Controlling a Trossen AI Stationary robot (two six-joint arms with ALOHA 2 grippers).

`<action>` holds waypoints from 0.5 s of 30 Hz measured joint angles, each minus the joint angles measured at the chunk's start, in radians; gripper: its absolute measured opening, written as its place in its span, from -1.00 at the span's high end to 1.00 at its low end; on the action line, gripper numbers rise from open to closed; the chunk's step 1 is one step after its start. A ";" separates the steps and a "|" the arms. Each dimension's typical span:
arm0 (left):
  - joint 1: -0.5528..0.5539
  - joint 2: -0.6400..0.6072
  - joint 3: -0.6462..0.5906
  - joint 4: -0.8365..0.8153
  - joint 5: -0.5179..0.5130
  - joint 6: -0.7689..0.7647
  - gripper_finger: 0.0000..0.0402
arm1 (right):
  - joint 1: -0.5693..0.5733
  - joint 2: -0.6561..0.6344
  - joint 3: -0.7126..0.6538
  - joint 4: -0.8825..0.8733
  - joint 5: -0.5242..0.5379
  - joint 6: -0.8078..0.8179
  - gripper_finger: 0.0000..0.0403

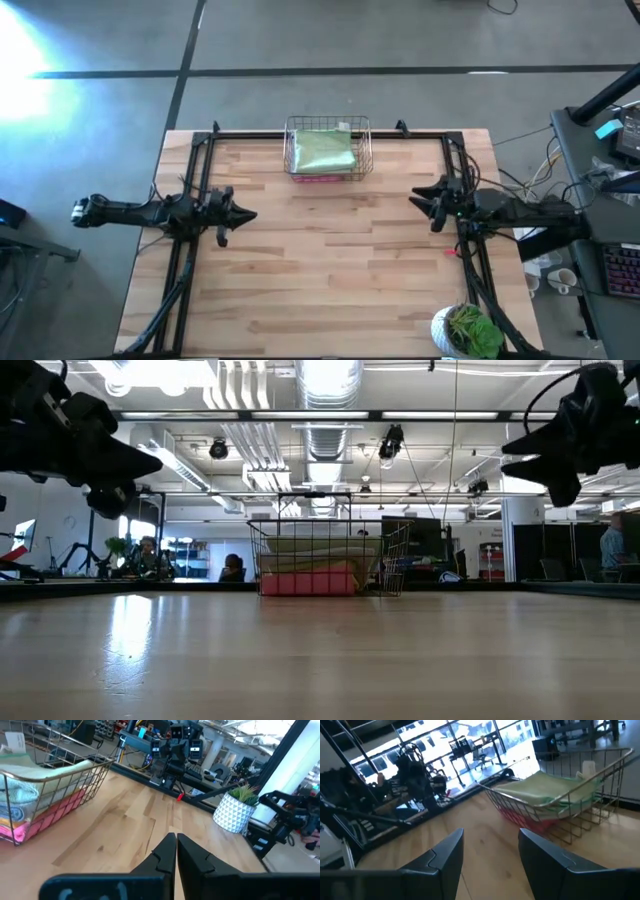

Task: Fold microfiber towels
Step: Return To Home Position

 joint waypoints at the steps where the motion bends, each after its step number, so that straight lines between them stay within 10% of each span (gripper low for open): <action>1: 0.000 0.002 0.000 0.001 0.000 0.017 1.00 | 0.000 -0.004 -0.024 0.025 0.001 0.003 0.12; 15: 0.000 -0.093 0.000 0.006 0.000 0.352 1.00 | 0.000 0.024 -0.065 0.104 0.050 -0.041 0.12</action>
